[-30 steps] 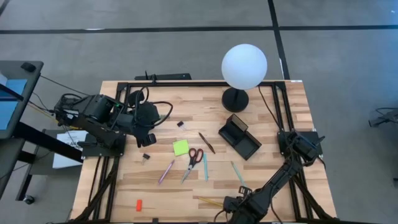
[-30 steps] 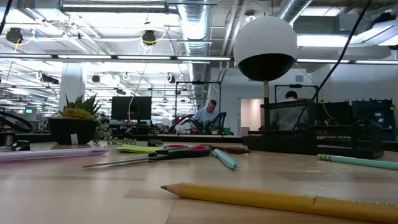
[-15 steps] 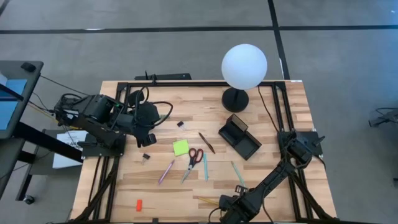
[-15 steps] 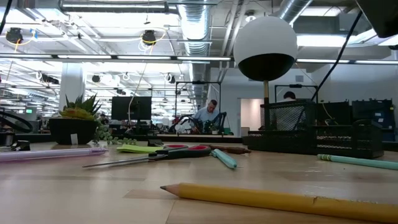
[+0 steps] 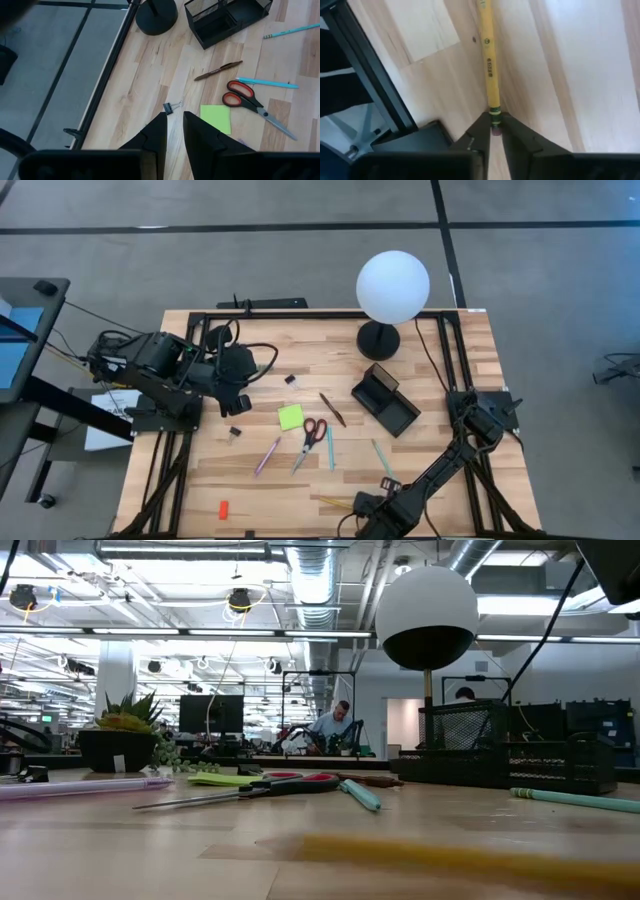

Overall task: Pick and place office supplies into organizer
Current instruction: Put the yellow pencil into the black desk organizer

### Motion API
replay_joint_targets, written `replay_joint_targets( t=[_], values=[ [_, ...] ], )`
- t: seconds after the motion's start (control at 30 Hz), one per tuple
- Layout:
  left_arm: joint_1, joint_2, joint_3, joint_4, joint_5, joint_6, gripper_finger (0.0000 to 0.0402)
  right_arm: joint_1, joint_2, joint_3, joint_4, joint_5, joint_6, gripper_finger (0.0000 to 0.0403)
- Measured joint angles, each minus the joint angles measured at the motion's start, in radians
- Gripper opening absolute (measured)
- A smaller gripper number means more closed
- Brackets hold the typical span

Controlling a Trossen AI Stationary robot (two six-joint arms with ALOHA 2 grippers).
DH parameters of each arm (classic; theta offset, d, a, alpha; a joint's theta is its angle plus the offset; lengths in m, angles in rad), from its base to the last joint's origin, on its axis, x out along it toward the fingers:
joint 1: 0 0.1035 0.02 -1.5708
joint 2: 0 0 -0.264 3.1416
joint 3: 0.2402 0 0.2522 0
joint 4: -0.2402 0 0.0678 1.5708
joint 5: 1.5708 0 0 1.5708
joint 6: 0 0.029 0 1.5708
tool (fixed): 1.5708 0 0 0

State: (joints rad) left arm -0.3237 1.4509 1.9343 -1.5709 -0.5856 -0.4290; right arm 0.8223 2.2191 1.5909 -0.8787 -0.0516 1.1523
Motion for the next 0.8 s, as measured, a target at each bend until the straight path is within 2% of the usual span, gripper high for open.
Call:
replay_joint_targets(
  t=[0.1, 0.23, 0.37, 0.57, 0.8],
  values=[
    [0.000, 0.000, 0.000, 0.000, 0.000, 0.000, 0.0057, 0.000, 0.000, 0.000, 0.000, 0.003, 0.026, 0.0010],
    [0.000, 0.000, 0.000, 0.000, -0.003, 0.000, 0.0057, 0.001, 0.000, 0.000, 0.003, 0.004, 0.065, 0.0016],
    [0.000, -0.008, 0.002, -0.001, -0.021, 0.000, 0.0057, 0.002, -0.008, -0.004, 0.012, 0.036, 0.089, 0.0006],
    [0.011, -0.018, 0.054, 0.001, -0.041, 0.000, 0.0057, -0.010, -0.039, -0.007, 0.005, 0.035, 0.112, 0.0004],
    [0.075, -0.010, 0.056, -0.001, 0.021, 0.094, 0.0057, -0.023, -0.068, -0.012, -0.022, 0.099, 0.105, 0.0001]
  ],
)
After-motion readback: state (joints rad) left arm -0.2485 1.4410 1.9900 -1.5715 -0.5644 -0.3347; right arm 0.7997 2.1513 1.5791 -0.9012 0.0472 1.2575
